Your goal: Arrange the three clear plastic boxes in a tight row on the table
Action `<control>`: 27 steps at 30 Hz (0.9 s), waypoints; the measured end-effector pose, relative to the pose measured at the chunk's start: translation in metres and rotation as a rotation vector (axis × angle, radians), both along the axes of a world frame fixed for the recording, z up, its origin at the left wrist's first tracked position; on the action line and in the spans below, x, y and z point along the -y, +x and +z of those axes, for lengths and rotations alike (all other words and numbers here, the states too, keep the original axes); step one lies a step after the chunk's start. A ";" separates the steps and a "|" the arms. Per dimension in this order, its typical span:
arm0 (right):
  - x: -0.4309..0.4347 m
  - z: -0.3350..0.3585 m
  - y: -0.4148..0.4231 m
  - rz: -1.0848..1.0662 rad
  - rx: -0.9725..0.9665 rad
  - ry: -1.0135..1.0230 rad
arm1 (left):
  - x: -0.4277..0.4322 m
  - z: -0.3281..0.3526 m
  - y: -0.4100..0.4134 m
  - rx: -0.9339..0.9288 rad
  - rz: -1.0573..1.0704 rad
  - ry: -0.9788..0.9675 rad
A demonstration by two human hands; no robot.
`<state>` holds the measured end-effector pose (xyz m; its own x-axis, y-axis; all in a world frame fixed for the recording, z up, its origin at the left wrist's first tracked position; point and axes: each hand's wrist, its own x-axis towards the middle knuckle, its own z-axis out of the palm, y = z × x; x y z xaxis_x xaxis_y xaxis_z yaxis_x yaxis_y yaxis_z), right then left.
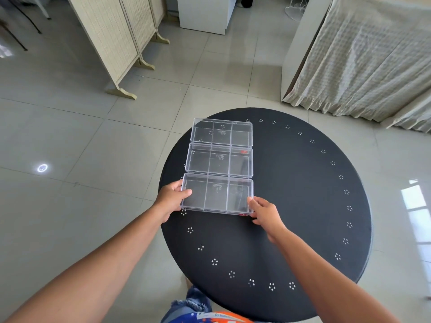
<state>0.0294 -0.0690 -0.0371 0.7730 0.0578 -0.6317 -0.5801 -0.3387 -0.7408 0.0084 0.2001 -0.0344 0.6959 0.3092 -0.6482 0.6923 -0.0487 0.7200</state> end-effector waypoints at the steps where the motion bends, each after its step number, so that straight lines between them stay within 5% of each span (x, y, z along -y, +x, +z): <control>1: 0.000 0.000 0.000 -0.002 -0.001 -0.002 | 0.000 0.000 0.000 0.002 -0.004 0.003; 22: -0.004 0.002 -0.003 -0.052 0.001 -0.016 | 0.003 0.001 -0.003 0.020 -0.027 0.012; 27: 0.005 0.008 -0.004 -0.018 -0.042 0.037 | 0.008 0.012 -0.003 0.054 0.016 0.185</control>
